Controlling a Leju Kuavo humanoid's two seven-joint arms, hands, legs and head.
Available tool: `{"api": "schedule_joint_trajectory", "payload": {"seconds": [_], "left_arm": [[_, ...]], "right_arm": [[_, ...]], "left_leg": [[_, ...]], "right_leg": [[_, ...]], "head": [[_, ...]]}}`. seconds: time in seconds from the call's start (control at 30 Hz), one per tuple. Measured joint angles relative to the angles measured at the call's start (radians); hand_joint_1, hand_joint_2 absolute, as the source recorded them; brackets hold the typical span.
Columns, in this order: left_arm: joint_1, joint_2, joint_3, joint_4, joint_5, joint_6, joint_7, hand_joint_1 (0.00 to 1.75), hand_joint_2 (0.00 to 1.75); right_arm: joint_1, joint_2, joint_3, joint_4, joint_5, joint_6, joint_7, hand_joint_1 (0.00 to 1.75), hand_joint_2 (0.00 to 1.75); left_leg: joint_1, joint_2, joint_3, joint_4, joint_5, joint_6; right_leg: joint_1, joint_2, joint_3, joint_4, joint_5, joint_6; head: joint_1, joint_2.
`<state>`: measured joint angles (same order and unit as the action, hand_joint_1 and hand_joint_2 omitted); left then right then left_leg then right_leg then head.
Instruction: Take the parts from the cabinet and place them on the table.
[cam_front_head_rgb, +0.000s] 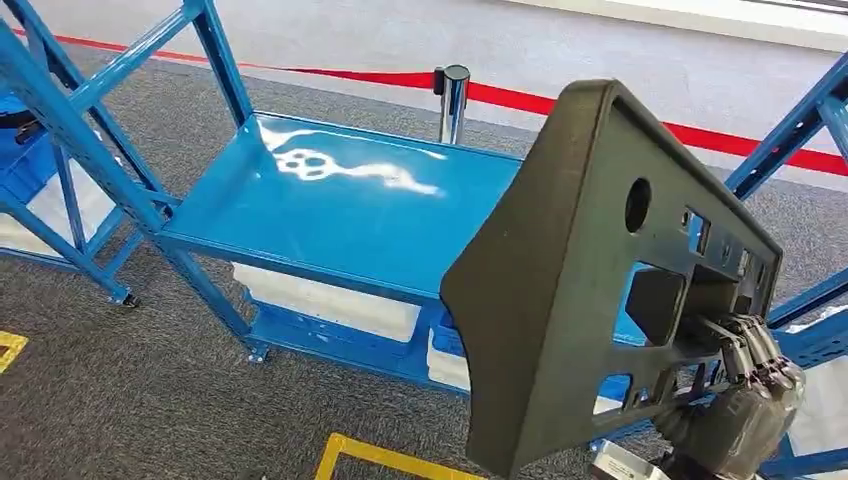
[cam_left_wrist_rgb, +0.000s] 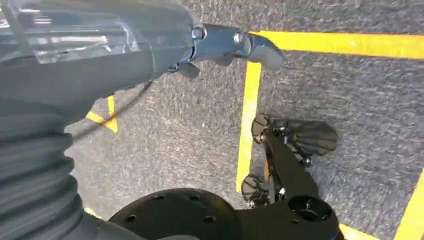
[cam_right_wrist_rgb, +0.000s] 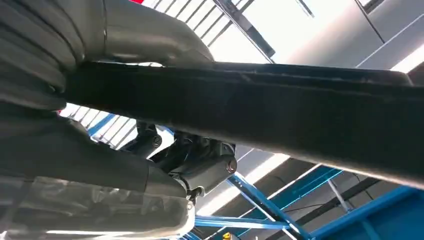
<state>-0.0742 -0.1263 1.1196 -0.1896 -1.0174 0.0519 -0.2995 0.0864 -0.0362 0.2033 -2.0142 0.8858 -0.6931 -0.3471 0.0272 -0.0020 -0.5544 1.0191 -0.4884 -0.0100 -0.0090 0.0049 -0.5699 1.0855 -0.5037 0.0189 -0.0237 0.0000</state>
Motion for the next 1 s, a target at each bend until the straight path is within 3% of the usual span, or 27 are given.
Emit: {"api": "schedule_joint_trajectory", "payload": {"seconds": [0.03,0.07,0.17,0.2,0.23,0.27,0.33,0.37,0.4,0.43,0.5,0.53,0.57,0.63,0.7,0.73,0.77,0.83,0.87,0.9,0.93,1.0], "left_arm": [[0.0,0.0,0.0,0.0,0.0,0.0,0.0,0.0,1.75],[-0.001,0.0,0.0,0.0,0.0,0.0,0.0,0.0,1.75],[0.0,0.0,0.0,0.0,0.0,0.0,0.0,0.0,1.75],[-0.001,0.0,0.0,0.0,0.0,0.0,0.0,0.0,1.75],[-0.001,0.0,0.0,0.0,0.0,0.0,0.0,0.0,1.75],[-0.001,0.0,0.0,0.0,0.0,0.0,0.0,0.0,1.75],[0.0,0.0,0.0,0.0,0.0,-0.001,0.0,0.0,1.75],[0.0,0.0,0.0,0.0,0.0,-0.001,0.0,0.0,1.75],[0.0,0.0,0.0,0.0,0.0,-0.001,0.0,0.0,1.75],[0.0,0.001,0.0,0.0,0.0,-0.001,0.0,0.0,1.75],[-0.001,0.001,0.0,0.0,0.0,-0.001,0.0,0.0,1.75],[-0.002,0.001,0.0,0.0,0.0,-0.001,0.0,0.0,1.75],[-0.005,0.001,0.0,0.0,0.0,-0.001,0.0,0.0,1.75],[-0.004,0.001,0.0,0.0,0.0,-0.001,0.001,0.0,1.75],[-0.002,0.001,0.0,0.0,0.0,-0.001,0.002,0.0,1.75],[-0.003,0.001,0.0,0.0,0.0,-0.001,0.002,0.0,1.75],[-0.005,0.001,0.0,0.0,0.0,0.0,0.003,0.0,1.75],[-0.005,0.001,0.001,0.0,0.0,0.0,0.004,0.0,1.75],[-0.005,0.001,0.001,0.0,0.0,0.0,0.005,0.0,1.75],[-0.004,0.001,0.001,0.0,0.0,0.0,0.006,0.0,1.75],[-0.004,0.001,0.001,0.0,0.0,0.0,0.006,0.0,1.75],[-0.004,0.001,0.001,0.0,0.0,-0.001,0.006,0.0,1.75]], "right_arm": [[-0.001,0.0,0.0,0.0,0.0,0.0,0.0,1.34,1.75],[-0.002,0.0,0.0,0.0,0.0,0.0,0.0,1.34,1.75],[-0.001,0.0,-0.001,0.0,0.0,0.0,0.001,1.34,1.75],[-0.002,0.0,-0.001,0.0,0.0,0.0,0.002,1.34,1.75],[-0.004,0.002,-0.001,0.0,0.0,0.0,0.002,1.34,1.75],[-0.005,0.001,-0.001,0.0,0.0,0.0,0.002,1.34,1.75],[-0.004,0.002,-0.001,0.0,-0.003,0.0,0.002,1.34,1.75],[-0.004,0.002,-0.001,0.0,-0.003,0.0,0.002,1.34,1.75],[-0.004,0.002,-0.001,0.0,-0.004,0.0,0.002,1.34,1.75],[-0.003,0.002,-0.001,0.0,-0.004,0.0,0.002,1.34,1.75],[-0.003,0.002,-0.001,0.0,-0.005,0.0,0.003,1.34,1.75],[-0.004,0.002,-0.001,0.0,-0.005,0.0,0.003,1.34,1.75],[-0.004,0.002,-0.001,0.0,-0.005,0.0,0.003,1.34,1.75],[-0.004,0.002,0.0,0.0,-0.006,0.0,0.003,1.34,1.75],[-0.004,0.002,0.0,0.0,-0.006,0.0,0.002,1.34,1.75],[-0.003,0.002,-0.001,0.0,-0.006,0.0,0.002,1.34,1.75],[-0.004,0.002,-0.001,0.0,-0.007,0.0,0.002,1.34,1.75],[-0.002,0.002,-0.001,0.0,-0.008,0.0,0.002,1.34,1.75],[-0.001,0.002,-0.001,0.0,-0.008,0.0,0.002,1.34,1.75],[0.001,0.002,-0.001,0.0,-0.009,0.0,0.002,1.34,1.75],[0.002,0.002,-0.001,0.0,-0.009,0.0,0.002,1.34,1.75],[0.002,0.002,-0.001,0.0,-0.009,0.0,0.002,1.34,1.75]], "left_leg": [[0.001,0.0,-0.001,-0.001,0.001,-0.002],[-0.004,-0.001,-0.006,0.003,0.003,-0.007],[-0.001,0.0,-0.01,-0.009,0.016,-0.027],[-0.007,-0.001,-0.01,-0.007,0.014,-0.034],[-0.006,0.0,-0.016,0.012,-0.01,-0.034],[-0.007,0.0,-0.036,0.063,-0.053,-0.033],[-0.008,-0.001,-0.1,0.23,-0.143,-0.034],[-0.008,-0.001,-0.124,0.299,-0.167,-0.035],[-0.008,-0.001,-0.124,0.313,-0.165,-0.034],[-0.008,-0.001,-0.098,0.278,-0.141,-0.034],[-0.007,0.0,0.007,0.091,-0.059,-0.032],[-0.006,0.0,0.056,0.004,-0.035,-0.032],[-0.008,-0.002,0.059,-0.018,-0.042,-0.029],[-0.013,-0.004,0.047,-0.009,-0.035,-0.018],[-0.01,-0.003,0.04,-0.009,-0.024,-0.003],[-0.008,0.001,0.035,-0.009,-0.019,0.003],[-0.008,0.002,0.027,-0.009,-0.013,0.011],[-0.009,0.005,0.009,-0.008,-0.002,0.014],[-0.009,0.006,0.0,-0.007,0.003,0.013],[-0.009,0.007,-0.008,-0.006,0.008,0.012],[-0.009,0.007,-0.014,-0.006,0.012,0.012],[-0.009,0.006,-0.019,-0.006,0.018,0.008]], "right_leg": [[0.002,0.0,0.033,-0.072,0.016,-0.005],[0.009,0.0,0.037,-0.084,0.01,-0.006],[0.012,0.001,0.029,-0.086,0.012,-0.012],[0.002,0.0,0.029,-0.101,0.023,-0.021],[0.0,-0.004,0.028,-0.102,0.028,-0.026],[-0.001,-0.005,0.024,-0.102,0.031,-0.033],[0.004,-0.006,0.015,-0.101,0.036,-0.041],[0.007,-0.006,0.009,-0.1,0.04,-0.042],[0.008,-0.006,0.006,-0.1,0.044,-0.042],[0.008,-0.006,0.003,-0.1,0.046,-0.041],[0.006,-0.005,0.002,-0.096,0.05,-0.037],[0.007,-0.005,0.001,-0.091,0.05,-0.034],[0.016,-0.005,-0.006,-0.082,0.049,-0.028],[0.014,-0.005,-0.011,-0.082,0.058,-0.019],[0.011,-0.005,-0.015,-0.081,0.064,-0.009],[0.007,-0.005,-0.021,-0.071,0.043,-0.004],[0.006,-0.005,-0.038,-0.025,-0.007,0.0],[0.003,-0.005,-0.093,0.13,-0.102,0.005],[0.003,-0.005,-0.115,0.197,-0.131,0.006],[0.003,-0.005,-0.119,0.23,-0.135,0.006],[0.003,-0.005,-0.097,0.21,-0.117,0.005],[0.005,-0.005,0.008,0.048,-0.043,0.0]], "head": [[0.002,0.0],[0.003,0.0],[0.002,0.0],[0.001,0.0],[0.001,0.0],[-0.005,0.0],[-0.013,0.0],[-0.015,0.0],[-0.016,0.0],[-0.019,0.0],[-0.026,0.0],[-0.03,0.0],[-0.037,0.0],[-0.022,0.0],[-0.021,0.0],[-0.022,0.0],[-0.011,0.0],[-0.006,0.0],[-0.004,0.0],[-0.004,0.0],[-0.003,0.0],[-0.003,0.0]]}}
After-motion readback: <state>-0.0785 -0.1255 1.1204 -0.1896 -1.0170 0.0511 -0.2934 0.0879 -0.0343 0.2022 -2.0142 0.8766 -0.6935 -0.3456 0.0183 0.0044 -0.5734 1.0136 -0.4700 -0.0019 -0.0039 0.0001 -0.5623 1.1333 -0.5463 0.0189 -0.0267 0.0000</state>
